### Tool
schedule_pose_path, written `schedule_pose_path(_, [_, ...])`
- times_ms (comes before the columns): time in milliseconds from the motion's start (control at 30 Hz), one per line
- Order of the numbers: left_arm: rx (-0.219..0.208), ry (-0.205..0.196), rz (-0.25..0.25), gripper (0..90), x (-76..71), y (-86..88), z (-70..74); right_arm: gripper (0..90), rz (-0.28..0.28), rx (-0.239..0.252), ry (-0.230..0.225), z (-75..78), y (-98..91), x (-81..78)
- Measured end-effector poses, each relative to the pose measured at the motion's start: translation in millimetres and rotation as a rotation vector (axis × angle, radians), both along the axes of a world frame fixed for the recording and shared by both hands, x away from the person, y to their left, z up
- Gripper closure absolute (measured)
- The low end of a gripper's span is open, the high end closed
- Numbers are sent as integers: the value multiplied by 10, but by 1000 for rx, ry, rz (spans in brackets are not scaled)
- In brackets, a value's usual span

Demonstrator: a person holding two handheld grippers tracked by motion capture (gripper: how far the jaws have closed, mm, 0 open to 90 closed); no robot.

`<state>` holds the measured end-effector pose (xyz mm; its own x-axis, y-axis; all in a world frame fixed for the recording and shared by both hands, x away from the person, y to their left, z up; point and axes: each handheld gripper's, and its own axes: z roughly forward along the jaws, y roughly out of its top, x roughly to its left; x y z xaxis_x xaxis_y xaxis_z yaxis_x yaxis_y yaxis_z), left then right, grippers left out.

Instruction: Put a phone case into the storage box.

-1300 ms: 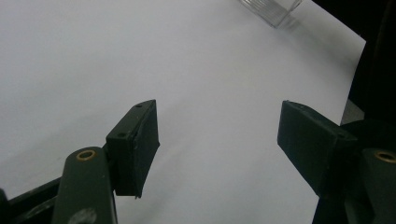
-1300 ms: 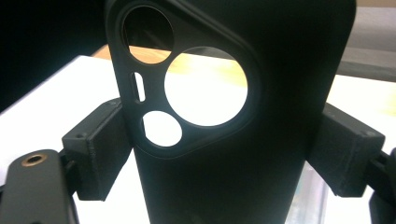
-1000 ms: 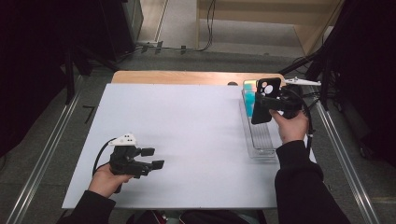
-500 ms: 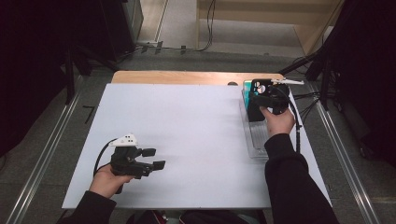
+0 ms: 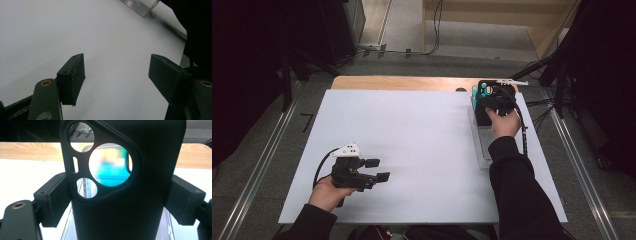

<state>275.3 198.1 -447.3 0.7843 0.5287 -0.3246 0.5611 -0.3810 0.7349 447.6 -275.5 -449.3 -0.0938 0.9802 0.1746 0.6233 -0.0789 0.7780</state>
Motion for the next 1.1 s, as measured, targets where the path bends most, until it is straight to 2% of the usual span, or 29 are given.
schedule_pose_path(333, [-2, 2, -9, 296, 30, -14, 5, 130, 3, -45, -16, 38, 90, 191])
schedule_pose_path(433, [-3, 0, -9, 296, 33, -26, 0, 123, -1, -43, -9, 22, 91, 224])
schedule_pose_path(533, [-1, 0, -10, 296, 34, -24, -1, 116, 9, -45, -23, -1, 88, 231])
schedule_pose_path(667, [-2, 3, -10, 296, 34, -14, 6, 87, 11, -86, 4, -62, 134, 262])
schedule_pose_path(933, [-12, -2, 16, 296, 48, 32, 20, 57, 29, -33, 16, -54, 80, 271])
schedule_pose_path(967, [-11, -2, 18, 296, 52, 38, 20, 13, 32, -19, 23, -50, 63, 268])
schedule_pose_path(1000, [-13, 0, 19, 296, 55, 43, 20, 0, 40, 15, 33, -47, 45, 265])
schedule_pose_path(1067, [-29, 7, 19, 295, 64, 56, 25, 0, 36, 56, 45, -28, 10, 253])
schedule_pose_path(1100, [-35, 5, 24, 296, 71, 69, 33, 0, 31, 60, 48, -11, 2, 241])
